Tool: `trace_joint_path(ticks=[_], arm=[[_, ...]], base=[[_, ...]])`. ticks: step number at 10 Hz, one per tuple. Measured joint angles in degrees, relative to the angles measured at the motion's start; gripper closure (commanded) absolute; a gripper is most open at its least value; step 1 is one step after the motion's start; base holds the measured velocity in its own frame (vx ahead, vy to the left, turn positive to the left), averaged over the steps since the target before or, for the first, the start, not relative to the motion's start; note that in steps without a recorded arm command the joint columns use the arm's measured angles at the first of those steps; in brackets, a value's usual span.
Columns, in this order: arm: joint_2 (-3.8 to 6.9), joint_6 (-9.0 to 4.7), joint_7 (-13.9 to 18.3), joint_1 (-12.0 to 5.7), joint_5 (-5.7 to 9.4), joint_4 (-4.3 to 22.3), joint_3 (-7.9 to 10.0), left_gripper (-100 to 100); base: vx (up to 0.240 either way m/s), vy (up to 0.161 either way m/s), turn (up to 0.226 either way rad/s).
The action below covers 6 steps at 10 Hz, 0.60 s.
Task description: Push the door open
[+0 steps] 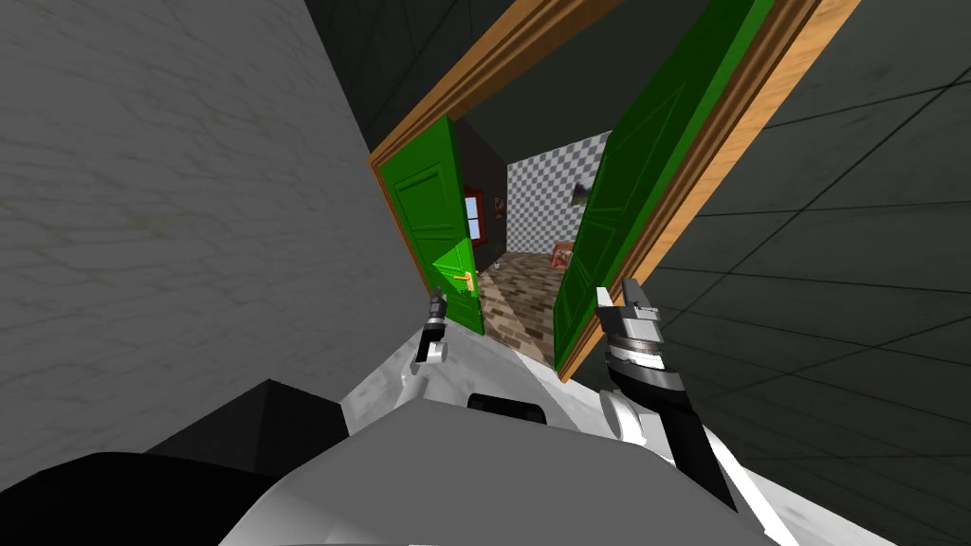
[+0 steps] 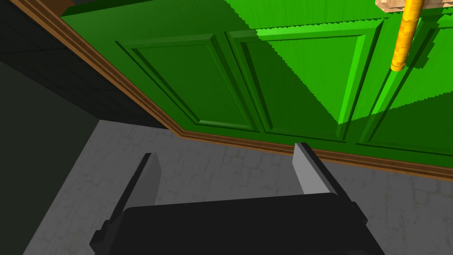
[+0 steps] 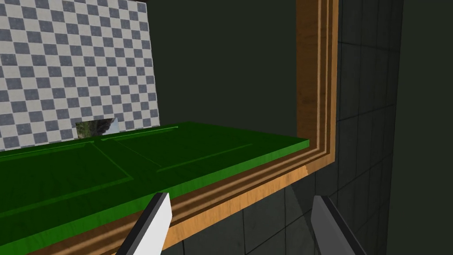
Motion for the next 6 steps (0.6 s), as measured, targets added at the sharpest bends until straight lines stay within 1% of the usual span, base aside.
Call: trace_joint_path(ticks=[3, 4, 6], arm=[[0.19, 0.91, 0.1, -2.13, 0.25, 3.4, 0.48, -100], [0.00, 1.13, 0.1, -2.80, 0.26, 4.5, 0.56, -100], [0.15, 1.10, 0.1, -4.89, 0.42, 8.0, 0.98, -100]], base=[[0.031, 0.125, -0.148], [0.024, 0.147, -0.128], [0.046, 0.124, -0.133]])
